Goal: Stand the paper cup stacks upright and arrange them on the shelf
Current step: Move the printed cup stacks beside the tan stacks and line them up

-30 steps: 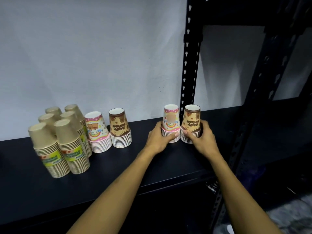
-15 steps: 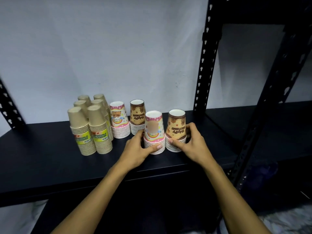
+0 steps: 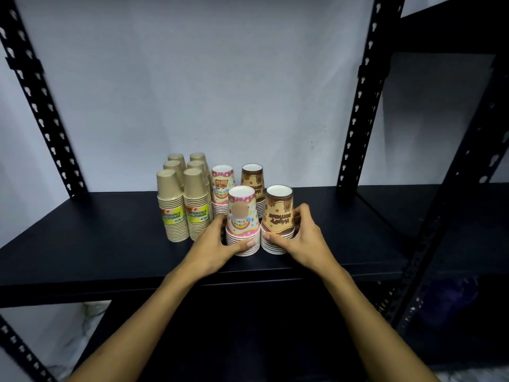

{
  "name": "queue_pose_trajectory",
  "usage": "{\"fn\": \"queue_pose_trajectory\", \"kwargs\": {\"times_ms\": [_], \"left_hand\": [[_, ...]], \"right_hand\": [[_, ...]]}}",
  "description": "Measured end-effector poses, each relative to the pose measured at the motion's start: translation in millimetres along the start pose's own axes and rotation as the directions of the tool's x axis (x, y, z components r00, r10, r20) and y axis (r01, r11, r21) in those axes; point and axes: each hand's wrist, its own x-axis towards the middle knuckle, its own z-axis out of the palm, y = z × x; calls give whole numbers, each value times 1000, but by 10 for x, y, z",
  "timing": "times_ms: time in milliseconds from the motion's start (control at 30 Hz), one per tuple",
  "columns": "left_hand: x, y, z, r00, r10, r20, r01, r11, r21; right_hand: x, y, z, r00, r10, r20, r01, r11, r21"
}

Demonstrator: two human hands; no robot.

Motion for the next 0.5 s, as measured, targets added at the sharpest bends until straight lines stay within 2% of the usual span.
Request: {"fn": "queue_pose_trajectory", "kwargs": {"times_ms": [100,233,300,400,500], "left_hand": [[-8,41,-17,1000,-1,2,1,999,53],[-81,164,-59,999,-29,-15,28,999,-37],[-131,288,-100,998,-6,-55,5,1000,-14],[-199,522,-190,982,124,-145,-112,990,87],[-164,759,-289,929,312,-198,-257,931,260]], "right_hand": [[1,-31,-52,999,20,42,-19,1000,-13],[71,-75,-187,989,26,146,-20,999,-44],[111,-157,-293,992,-8,124,13,999,-39],[210,-336,-477,996,-76,42,78,995,-63],[329,-542,-597,987,-136,83,148,975,-163]]}}
